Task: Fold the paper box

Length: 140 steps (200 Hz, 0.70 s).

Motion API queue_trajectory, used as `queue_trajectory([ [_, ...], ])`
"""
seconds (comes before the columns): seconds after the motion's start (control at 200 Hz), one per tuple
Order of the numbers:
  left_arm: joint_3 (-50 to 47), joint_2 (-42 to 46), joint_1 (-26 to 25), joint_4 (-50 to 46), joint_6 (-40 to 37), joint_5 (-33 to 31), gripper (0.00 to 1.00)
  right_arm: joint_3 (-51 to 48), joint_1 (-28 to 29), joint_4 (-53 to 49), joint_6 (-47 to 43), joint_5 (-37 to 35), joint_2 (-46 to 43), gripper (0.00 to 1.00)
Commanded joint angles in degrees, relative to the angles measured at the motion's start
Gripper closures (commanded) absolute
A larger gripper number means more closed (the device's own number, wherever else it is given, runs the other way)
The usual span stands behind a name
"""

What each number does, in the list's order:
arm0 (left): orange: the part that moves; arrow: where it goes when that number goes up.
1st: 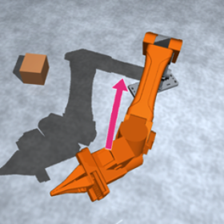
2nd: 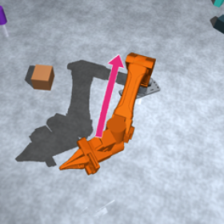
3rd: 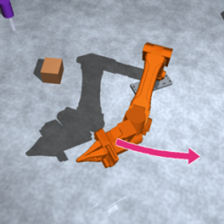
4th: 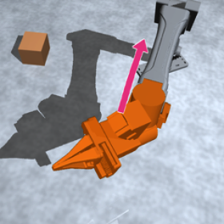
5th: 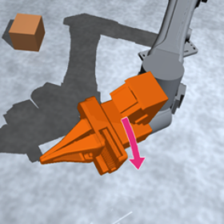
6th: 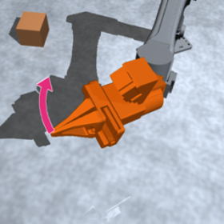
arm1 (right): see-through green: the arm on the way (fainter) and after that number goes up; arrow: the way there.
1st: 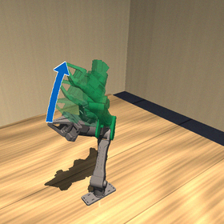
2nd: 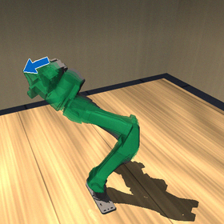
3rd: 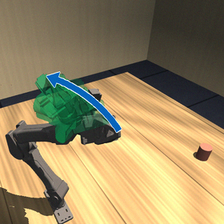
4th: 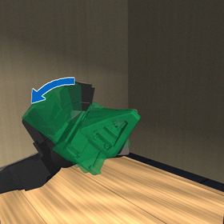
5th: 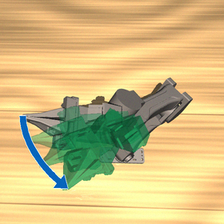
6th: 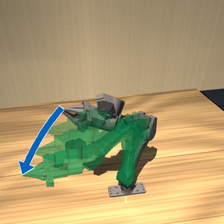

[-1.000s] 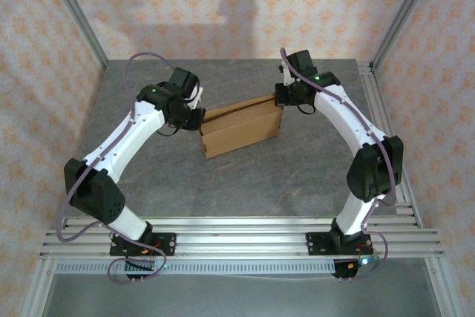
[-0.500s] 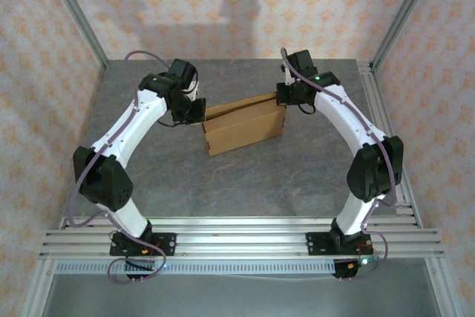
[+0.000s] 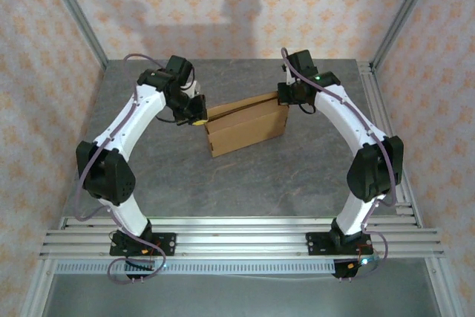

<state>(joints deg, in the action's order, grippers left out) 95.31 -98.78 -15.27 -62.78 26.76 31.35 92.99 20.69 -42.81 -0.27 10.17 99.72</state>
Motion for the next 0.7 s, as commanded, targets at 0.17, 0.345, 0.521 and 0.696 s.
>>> queue_trajectory([
  [0.17,-2.7,0.2,-0.7,2.7,-0.3,-0.6,1.00,-7.7,1.0,2.1,-0.5,2.9,-2.3,1.00],
  [0.345,-4.3,0.1,-0.8,5.2,-0.2,-0.9,1.00,-14.4,0.9,10.7,-0.6,5.0,-5.7,1.00],
  [0.521,-5.0,-0.4,-1.0,6.3,-0.4,-1.2,1.00,-18.5,1.0,15.7,-1.4,5.1,-7.0,1.00],
  [0.696,-4.7,-0.1,-2.1,7.2,-0.3,-1.2,1.00,-19.7,1.0,18.3,-1.8,5.6,-6.6,1.00],
])
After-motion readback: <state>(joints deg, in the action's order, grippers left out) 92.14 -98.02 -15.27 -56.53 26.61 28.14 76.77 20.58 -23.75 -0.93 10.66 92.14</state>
